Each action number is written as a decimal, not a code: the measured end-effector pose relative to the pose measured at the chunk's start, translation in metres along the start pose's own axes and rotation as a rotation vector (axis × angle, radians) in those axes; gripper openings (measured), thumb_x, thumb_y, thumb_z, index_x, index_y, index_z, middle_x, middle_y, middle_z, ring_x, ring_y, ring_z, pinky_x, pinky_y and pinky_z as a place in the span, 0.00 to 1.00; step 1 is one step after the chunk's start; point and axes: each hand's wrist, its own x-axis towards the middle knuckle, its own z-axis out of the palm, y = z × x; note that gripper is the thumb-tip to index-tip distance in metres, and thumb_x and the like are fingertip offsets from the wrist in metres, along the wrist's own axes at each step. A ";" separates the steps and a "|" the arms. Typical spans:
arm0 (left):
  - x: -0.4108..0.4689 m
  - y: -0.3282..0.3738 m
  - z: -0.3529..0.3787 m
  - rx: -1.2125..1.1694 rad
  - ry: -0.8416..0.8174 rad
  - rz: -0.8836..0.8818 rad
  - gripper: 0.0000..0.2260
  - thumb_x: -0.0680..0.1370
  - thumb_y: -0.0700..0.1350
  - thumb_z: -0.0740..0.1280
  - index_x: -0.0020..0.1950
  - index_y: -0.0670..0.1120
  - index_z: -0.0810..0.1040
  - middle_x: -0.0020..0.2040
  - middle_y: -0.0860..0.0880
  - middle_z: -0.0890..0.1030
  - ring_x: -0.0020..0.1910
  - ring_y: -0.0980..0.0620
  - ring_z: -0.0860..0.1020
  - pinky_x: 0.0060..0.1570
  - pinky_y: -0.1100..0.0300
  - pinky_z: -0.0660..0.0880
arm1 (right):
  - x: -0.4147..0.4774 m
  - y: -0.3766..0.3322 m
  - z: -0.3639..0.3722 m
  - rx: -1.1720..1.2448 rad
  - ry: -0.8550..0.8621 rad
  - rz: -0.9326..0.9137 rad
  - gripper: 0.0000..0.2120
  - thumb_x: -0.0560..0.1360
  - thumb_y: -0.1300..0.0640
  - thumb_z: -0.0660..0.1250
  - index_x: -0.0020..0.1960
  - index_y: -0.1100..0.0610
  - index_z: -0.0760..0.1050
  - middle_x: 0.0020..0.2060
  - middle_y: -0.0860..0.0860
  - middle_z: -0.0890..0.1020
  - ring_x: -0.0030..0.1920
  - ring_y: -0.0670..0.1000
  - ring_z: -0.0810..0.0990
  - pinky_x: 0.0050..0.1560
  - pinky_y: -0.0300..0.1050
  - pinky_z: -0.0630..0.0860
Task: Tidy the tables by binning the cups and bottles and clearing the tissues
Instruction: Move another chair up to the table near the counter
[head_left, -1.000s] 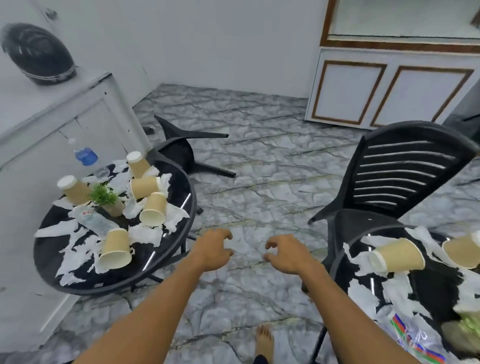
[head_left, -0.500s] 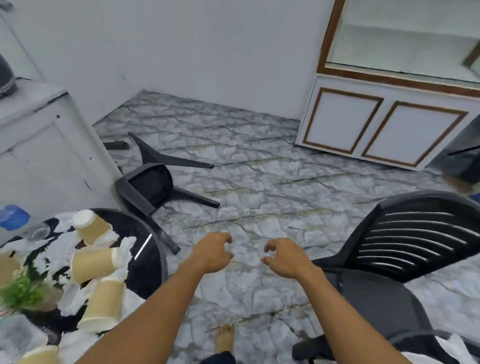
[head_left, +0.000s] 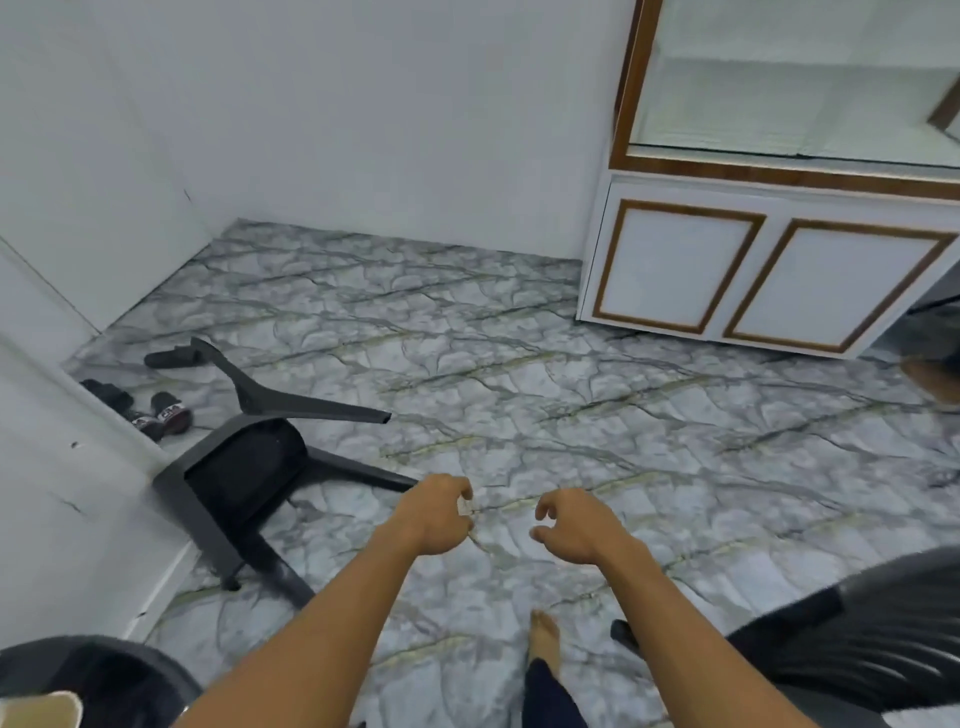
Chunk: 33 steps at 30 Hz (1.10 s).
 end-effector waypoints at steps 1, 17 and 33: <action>0.018 0.003 -0.008 0.002 0.009 -0.008 0.19 0.78 0.52 0.69 0.68 0.50 0.74 0.69 0.48 0.73 0.66 0.48 0.72 0.63 0.52 0.73 | 0.020 0.003 -0.013 0.012 -0.002 -0.010 0.17 0.76 0.44 0.68 0.61 0.51 0.78 0.59 0.52 0.80 0.57 0.53 0.79 0.57 0.49 0.77; 0.271 -0.028 -0.153 -0.173 0.101 -0.130 0.18 0.79 0.53 0.68 0.67 0.50 0.73 0.69 0.48 0.73 0.66 0.48 0.72 0.64 0.52 0.71 | 0.303 -0.031 -0.183 -0.047 -0.065 -0.172 0.16 0.76 0.46 0.69 0.60 0.52 0.78 0.55 0.51 0.81 0.55 0.51 0.79 0.53 0.45 0.76; 0.506 -0.178 -0.335 -0.202 0.088 -0.299 0.19 0.77 0.54 0.68 0.67 0.51 0.74 0.68 0.48 0.74 0.66 0.48 0.73 0.63 0.52 0.73 | 0.610 -0.147 -0.321 -0.283 -0.133 -0.201 0.16 0.76 0.49 0.66 0.62 0.53 0.77 0.57 0.52 0.80 0.56 0.53 0.79 0.52 0.44 0.75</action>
